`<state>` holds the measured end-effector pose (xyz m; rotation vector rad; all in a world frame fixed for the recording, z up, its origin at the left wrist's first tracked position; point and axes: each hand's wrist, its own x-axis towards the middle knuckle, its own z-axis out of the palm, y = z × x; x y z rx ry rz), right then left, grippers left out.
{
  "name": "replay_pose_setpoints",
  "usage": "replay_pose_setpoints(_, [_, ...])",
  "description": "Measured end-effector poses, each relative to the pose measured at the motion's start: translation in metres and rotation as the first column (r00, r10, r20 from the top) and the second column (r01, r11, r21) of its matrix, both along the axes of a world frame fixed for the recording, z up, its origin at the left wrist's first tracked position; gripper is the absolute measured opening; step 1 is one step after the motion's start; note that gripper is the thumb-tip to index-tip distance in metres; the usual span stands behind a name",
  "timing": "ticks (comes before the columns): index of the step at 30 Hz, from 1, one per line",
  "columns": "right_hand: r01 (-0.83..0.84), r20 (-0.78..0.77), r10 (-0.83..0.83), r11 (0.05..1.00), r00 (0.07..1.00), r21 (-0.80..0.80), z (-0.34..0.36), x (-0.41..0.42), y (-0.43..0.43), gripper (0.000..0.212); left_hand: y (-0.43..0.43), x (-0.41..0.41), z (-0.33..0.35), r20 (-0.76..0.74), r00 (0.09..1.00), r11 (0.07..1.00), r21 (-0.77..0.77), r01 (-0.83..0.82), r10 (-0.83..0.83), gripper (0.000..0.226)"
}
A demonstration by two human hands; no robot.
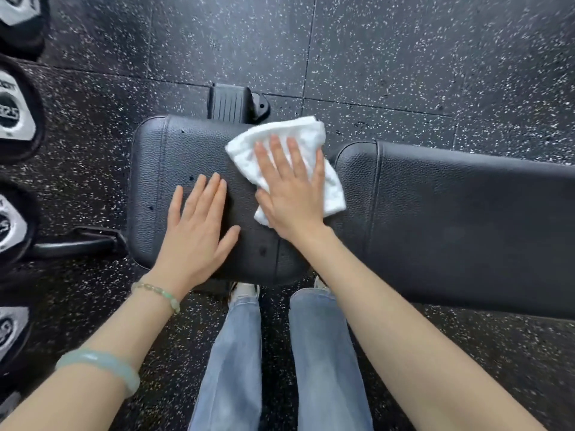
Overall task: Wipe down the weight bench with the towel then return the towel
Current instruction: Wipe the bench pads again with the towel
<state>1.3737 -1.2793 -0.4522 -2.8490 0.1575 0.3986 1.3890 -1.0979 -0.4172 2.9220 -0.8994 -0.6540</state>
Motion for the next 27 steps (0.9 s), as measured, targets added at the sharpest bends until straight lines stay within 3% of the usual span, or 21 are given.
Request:
replay_pose_setpoints(5, [0.11,-0.054,-0.112,0.993,0.992,-0.045,0.005,0.032,0.003,0.063,0.006,0.02,0.0,0.006,0.999,0.999,0.013,0.045,-0.045,0.072])
replay_pose_setpoints(9, [0.162,0.007,-0.162,0.987,0.987,-0.017,0.004,-0.034,0.038,0.07,0.009,0.025,0.0,0.001,0.998,0.998,0.002,0.065,-0.065,0.074])
replay_pose_setpoints(13, [0.129,-0.065,-0.128,0.991,0.99,0.019,0.009,-0.107,0.072,0.073,0.013,0.027,0.0,-0.016,0.995,0.995,-0.004,0.097,-0.097,0.076])
replay_pose_setpoints(17, [0.123,-0.065,-0.124,0.992,0.99,-0.018,0.004,-0.072,0.053,0.07,0.017,0.029,-0.002,-0.031,0.991,0.991,-0.03,0.127,-0.128,0.074])
replay_pose_setpoints(23, [0.261,-0.078,-0.269,0.961,0.96,-0.092,0.007,0.035,0.021,0.062,0.021,0.033,-0.005,-0.027,0.985,0.984,-0.046,0.171,-0.173,0.078])
replay_pose_setpoints(27, [0.274,-0.012,-0.276,0.959,0.961,-0.076,0.005,-0.007,0.041,0.066,0.02,0.033,-0.004,-0.042,0.986,0.986,-0.048,0.162,-0.164,0.078])
